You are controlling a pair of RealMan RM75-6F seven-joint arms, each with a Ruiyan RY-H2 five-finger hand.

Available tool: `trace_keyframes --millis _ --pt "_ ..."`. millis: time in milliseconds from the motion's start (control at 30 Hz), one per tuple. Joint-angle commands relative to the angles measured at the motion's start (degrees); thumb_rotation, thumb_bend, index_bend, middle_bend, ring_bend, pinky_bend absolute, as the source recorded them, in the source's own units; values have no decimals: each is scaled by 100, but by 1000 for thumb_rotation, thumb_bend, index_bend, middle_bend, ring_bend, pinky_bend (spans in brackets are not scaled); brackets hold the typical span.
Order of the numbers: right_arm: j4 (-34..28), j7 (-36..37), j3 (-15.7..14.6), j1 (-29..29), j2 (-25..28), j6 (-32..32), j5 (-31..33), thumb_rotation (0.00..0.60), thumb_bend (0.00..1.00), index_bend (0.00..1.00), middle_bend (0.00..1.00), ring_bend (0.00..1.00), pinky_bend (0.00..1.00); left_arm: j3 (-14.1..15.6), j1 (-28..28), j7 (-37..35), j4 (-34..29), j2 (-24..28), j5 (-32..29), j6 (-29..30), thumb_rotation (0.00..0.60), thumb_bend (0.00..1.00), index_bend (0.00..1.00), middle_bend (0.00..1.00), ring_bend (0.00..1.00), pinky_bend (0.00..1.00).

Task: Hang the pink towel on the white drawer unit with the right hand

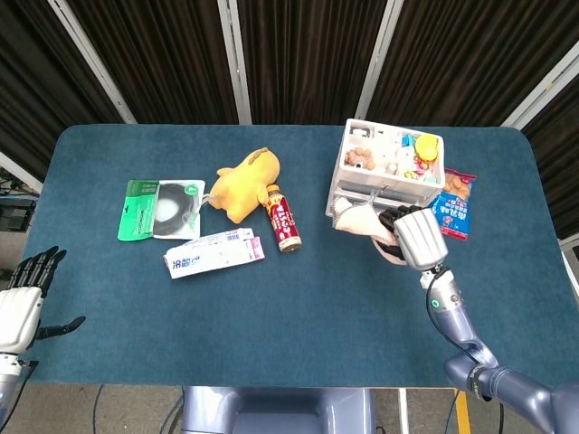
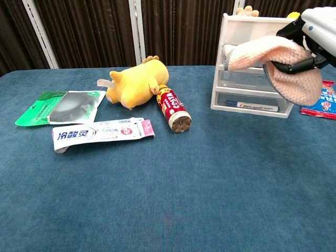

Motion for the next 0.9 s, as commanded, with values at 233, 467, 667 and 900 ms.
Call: trace_keyframes --millis 233,467,667,900 --pt "11 8 -59 -38 6 66 39 600 439 706 720 724 850 10 2 -10 -9 4 25 4 600 31 0 0 0 0" --pt "-15 -8 -113 -71 27 97 61 600 439 706 720 724 850 18 5 -21 -14 9 47 14 600 31 0 0 0 0" --pt "24 11 -128 -71 14 87 102 600 439 706 720 724 850 19 1 -27 -16 9 44 2 600 32 0 0 0 0" --pt "78 19 -130 -41 -8 75 123 600 439 706 720 724 850 14 -3 -30 -14 10 34 -2 600 30 0 0 0 0"
